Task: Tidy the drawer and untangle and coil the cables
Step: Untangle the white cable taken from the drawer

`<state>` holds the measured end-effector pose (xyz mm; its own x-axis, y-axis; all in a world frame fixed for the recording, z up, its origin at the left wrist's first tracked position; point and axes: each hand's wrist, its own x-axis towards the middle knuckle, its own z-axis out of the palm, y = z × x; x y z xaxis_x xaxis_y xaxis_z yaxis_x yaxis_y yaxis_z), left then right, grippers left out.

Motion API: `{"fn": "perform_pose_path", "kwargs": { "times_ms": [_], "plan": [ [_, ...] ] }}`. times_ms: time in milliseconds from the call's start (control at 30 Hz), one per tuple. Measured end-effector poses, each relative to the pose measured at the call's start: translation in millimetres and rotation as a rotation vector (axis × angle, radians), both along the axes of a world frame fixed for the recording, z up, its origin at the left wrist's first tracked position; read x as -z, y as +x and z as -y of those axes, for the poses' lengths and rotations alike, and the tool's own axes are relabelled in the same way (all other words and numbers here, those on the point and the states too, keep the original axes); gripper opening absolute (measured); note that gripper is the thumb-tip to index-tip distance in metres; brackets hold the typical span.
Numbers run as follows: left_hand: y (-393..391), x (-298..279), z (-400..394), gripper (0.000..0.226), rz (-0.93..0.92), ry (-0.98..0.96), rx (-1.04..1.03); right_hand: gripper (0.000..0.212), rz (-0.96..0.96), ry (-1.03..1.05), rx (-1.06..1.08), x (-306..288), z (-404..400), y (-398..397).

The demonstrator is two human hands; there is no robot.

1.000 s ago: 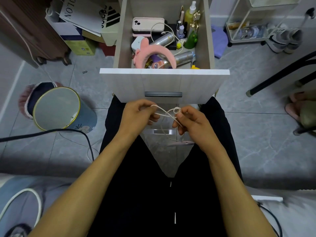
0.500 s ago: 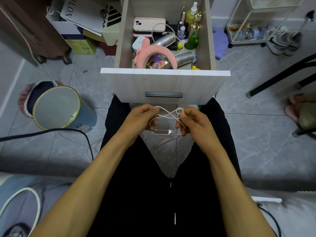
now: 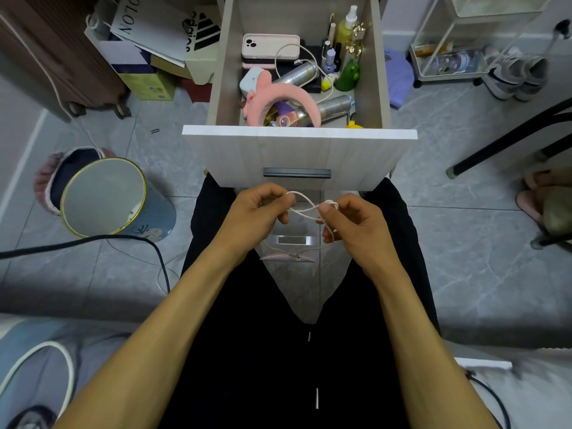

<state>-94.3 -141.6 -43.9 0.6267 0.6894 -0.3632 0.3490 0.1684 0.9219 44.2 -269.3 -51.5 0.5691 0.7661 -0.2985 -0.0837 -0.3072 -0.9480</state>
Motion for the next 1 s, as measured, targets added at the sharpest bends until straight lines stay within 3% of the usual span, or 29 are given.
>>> {"fn": "perform_pose_path", "kwargs": {
  "times_ms": [333, 467, 567, 633, 733, 800, 933, 1000],
  "plan": [
    [2.2, 11.4, 5.3, 0.016, 0.008, 0.242, 0.028, 0.020, -0.138, 0.102, 0.201, 10.3, -0.8, -0.9],
    [5.7, 9.9, 4.4, 0.018, -0.014, 0.076, -0.147, 0.014, -0.423, 0.209, 0.233, 8.7, -1.4, 1.9],
    [8.4, 10.4, 4.4, 0.018, -0.027, -0.109, -0.230, 0.006, -0.573, 0.236, 0.133, 5.9, -0.7, 4.2],
    [10.9, 12.0, 7.8, 0.018, -0.037, -0.172, -0.266, 0.006, -0.466, 0.123, 0.014, 5.3, -0.1, 5.4],
    [15.9, 15.3, 11.8, 0.015, -0.037, -0.281, -0.346, 0.008, -0.066, -0.116, -0.144, 5.4, -1.5, 5.7],
    [18.6, 20.3, 14.8, 0.014, -0.024, -0.380, -0.373, 0.009, 0.068, -0.116, -0.184, 5.7, -2.7, 6.0],
    [23.0, 32.8, 14.1, 0.014, 0.009, -0.506, -0.458, 0.029, 0.110, -0.104, -0.159, 10.4, 3.0, 12.4],
    [25.7, 40.0, 8.9, 0.014, -0.029, -0.461, -0.491, 0.044, -0.039, -0.067, -0.094, 12.4, 6.8, 14.0]
  ]
}}
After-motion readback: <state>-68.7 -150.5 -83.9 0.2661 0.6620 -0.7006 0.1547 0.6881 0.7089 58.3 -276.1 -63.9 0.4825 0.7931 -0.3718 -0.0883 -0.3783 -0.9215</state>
